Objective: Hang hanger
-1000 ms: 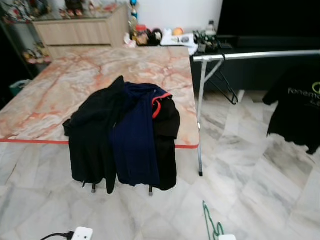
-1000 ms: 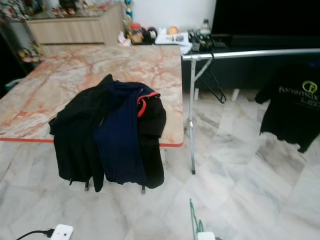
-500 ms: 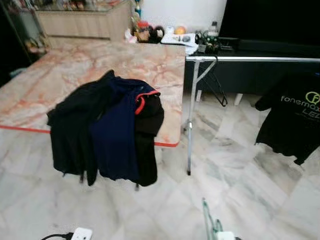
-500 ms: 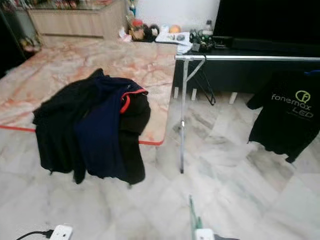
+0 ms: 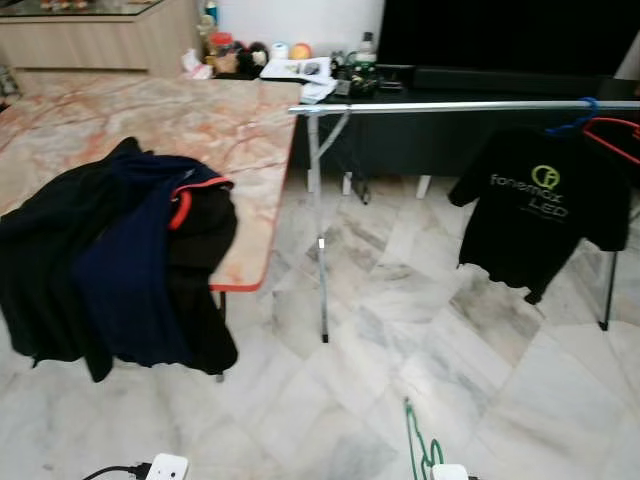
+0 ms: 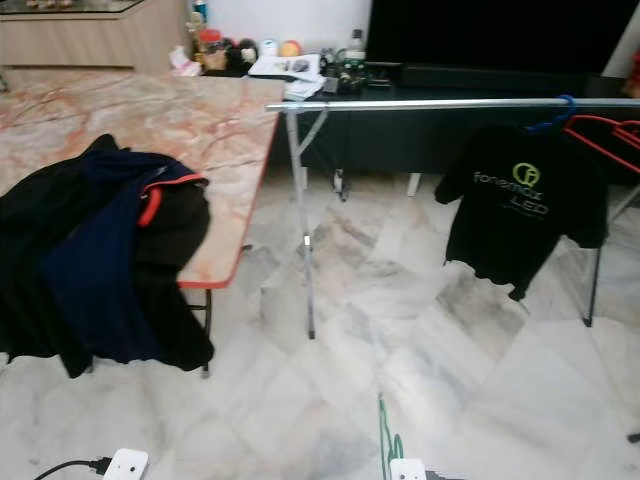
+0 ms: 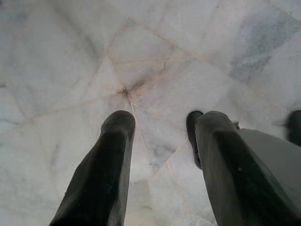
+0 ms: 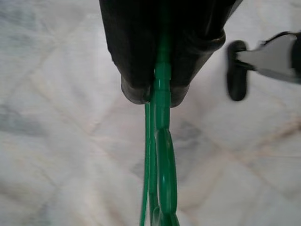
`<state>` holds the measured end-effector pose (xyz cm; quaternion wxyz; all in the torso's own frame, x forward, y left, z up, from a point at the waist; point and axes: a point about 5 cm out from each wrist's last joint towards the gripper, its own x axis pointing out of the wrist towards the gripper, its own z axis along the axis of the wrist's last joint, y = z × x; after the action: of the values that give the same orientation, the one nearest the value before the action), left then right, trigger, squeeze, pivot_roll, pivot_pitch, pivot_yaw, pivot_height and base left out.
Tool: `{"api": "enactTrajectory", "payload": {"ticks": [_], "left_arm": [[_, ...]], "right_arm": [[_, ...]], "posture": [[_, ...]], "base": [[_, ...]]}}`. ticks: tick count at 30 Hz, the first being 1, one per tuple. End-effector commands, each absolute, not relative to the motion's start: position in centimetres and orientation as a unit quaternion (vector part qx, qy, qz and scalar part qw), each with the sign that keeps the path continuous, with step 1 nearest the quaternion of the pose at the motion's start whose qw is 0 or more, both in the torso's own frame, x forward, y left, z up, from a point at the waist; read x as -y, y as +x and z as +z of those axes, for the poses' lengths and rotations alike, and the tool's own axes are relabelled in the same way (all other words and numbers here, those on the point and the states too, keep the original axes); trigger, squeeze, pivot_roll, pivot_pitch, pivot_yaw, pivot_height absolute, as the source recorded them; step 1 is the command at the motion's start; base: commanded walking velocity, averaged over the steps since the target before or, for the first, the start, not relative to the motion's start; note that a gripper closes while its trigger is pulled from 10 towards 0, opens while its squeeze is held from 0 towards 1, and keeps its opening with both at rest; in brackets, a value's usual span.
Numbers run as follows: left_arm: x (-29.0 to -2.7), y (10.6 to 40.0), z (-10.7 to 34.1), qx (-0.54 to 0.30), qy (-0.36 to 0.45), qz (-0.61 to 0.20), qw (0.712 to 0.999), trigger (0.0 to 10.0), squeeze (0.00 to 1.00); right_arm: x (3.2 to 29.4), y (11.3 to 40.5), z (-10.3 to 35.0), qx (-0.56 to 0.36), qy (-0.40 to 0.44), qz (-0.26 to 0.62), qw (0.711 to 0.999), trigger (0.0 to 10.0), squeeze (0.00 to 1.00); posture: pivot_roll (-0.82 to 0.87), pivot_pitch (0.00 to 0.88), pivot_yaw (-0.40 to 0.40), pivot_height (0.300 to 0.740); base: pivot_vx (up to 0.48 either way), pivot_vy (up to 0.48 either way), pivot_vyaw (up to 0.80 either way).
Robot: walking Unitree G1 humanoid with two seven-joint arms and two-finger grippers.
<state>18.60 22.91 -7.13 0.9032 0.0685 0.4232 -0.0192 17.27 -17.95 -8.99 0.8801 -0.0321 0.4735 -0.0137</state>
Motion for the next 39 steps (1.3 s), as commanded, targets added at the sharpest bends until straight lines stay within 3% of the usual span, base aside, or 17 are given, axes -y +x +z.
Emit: {"api": "enactTrajectory", "payload": {"ticks": [1,20,32,39], "left_arm": [[-22.8,17.5,-7.7,-0.442,0.064,-0.019,0.895,10.0,0.0],[-22.3,17.6,-7.8,-0.442,0.074,-0.031,0.893,10.0,0.0],[-22.3,18.7,-7.2,-0.42,0.082,-0.04,0.903,10.0,0.0],[-22.0,22.1,-5.0,-0.349,0.145,-0.088,0.922,10.0,0.0]], "right_arm": [[17.8,17.2,-9.0,-0.475,-0.028,-0.013,0.879,10.0,0.0],[18.0,17.2,-9.0,-0.476,-0.034,-0.013,0.879,10.0,0.0],[18.1,17.2,-9.0,-0.477,-0.042,-0.009,0.878,10.0,0.0],[18.0,17.9,-8.6,-0.457,-0.106,0.046,0.882,10.0,0.0]], "posture": [[0.04,0.099,0.045,0.74],[0.03,0.1,0.039,0.74],[0.03,0.095,0.037,0.74],[0.03,0.09,0.033,0.74]], "base": [[0.0,-0.382,0.0],[0.0,-0.369,0.0],[0.0,0.0,0.0],[0.0,0.0,0.0]]}}
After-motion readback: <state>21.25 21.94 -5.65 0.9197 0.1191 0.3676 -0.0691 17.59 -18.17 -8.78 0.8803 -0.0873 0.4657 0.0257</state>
